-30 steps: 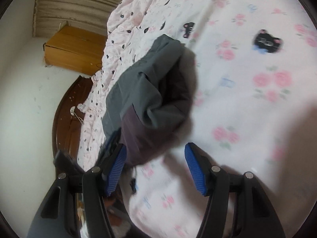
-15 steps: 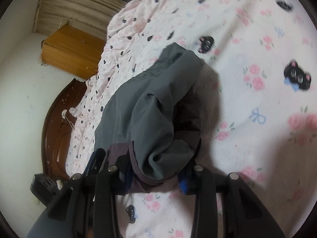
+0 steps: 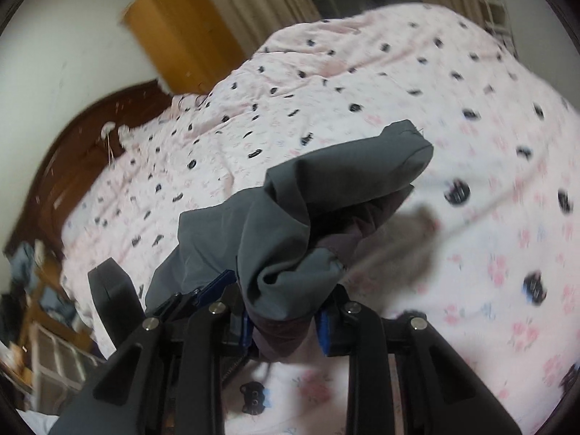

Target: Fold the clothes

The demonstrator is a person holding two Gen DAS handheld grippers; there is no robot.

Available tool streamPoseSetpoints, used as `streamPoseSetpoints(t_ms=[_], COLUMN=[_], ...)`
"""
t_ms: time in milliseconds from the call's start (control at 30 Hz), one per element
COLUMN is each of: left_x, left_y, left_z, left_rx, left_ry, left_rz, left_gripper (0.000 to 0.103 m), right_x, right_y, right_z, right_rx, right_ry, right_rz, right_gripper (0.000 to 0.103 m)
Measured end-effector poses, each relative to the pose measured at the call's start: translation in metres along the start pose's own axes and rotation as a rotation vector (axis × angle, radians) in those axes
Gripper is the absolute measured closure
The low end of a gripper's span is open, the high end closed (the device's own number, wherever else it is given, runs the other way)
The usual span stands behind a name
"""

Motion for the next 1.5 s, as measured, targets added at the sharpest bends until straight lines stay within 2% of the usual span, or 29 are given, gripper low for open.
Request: streamPoseSetpoints(t_ms=[100, 133, 200, 367, 433, 533, 633, 800, 900, 1033, 1167, 1267, 1367, 1500], left_x=[0.006, 0.008, 0.007, 0.000, -0.005, -0.017, -0.018, -0.019, -0.021, -0.016, 0.016, 0.046, 0.072, 0.093], left_y=[0.001, 0.002, 0.001, -0.022, -0.026, -0.028, -0.028, -0.032, -0.035, -0.047, -0.061, -0.067, -0.074, -0.058], left_z=[-0.027, -0.046, -0.065, -0.034, -0.027, -0.022, -0.026, -0.040, -0.057, -0.097, -0.128, -0.132, -0.128, -0.137], left_rx=[-0.049, -0.101, -0.149, -0.031, -0.031, -0.028, -0.039, -0.053, -0.068, -0.127, -0.128, -0.101, -0.050, -0.071], left_ry=[0.029, 0.055, 0.061, -0.080, -0.079, -0.040, -0.044, -0.032, -0.014, 0.001, 0.051, 0.099, 0.088, 0.114], left_rz=[-0.057, -0.082, -0.098, -0.123, -0.087, 0.015, 0.021, 0.062, 0.096, 0.107, 0.022, -0.059, -0.147, -0.158], left_gripper=[0.065, 0.065, 0.065, 0.064, 0.064, 0.064, 0.064, 0.065, 0.065, 0.065, 0.065, 0.064, 0.064, 0.062], right_x=[0.013, 0.016, 0.018, 0.023, 0.029, 0.046, 0.065, 0.091, 0.103, 0.115, 0.126, 0.129, 0.130, 0.130], right_y=[0.004, 0.006, 0.009, 0.008, 0.002, -0.011, -0.020, -0.024, -0.026, -0.030, -0.042, -0.051, -0.062, -0.076], right_z=[-0.003, -0.002, -0.003, 0.000, 0.001, 0.006, 0.010, 0.026, 0.034, 0.041, 0.053, 0.064, 0.074, 0.086], right_rx=[-0.019, -0.022, -0.022, 0.000, 0.006, 0.027, 0.047, 0.162, 0.208, 0.244, 0.283, 0.307, 0.321, 0.337], right_ry=[-0.034, -0.044, -0.053, -0.067, -0.080, -0.101, -0.105, -0.040, -0.039, -0.043, -0.043, -0.016, 0.001, 0.019], right_rz=[-0.065, -0.078, -0.087, -0.111, -0.144, -0.247, -0.347, -0.439, -0.497, -0.563, -0.623, -0.612, -0.603, -0.604], right_gripper=[0.077, 0.078, 0.079, 0.079, 0.079, 0.079, 0.079, 0.079, 0.079, 0.079, 0.078, 0.078, 0.078, 0.074])
Point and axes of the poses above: each gripper's, at about its wrist camera, not at the fingertips, and z roughly the way its jaws point, x to its left, y to its top, the point moved 5 cm from there along z, roughly the way its jaws point, and after that the axes turned 13 degrees about z, right-handed, at the moved point
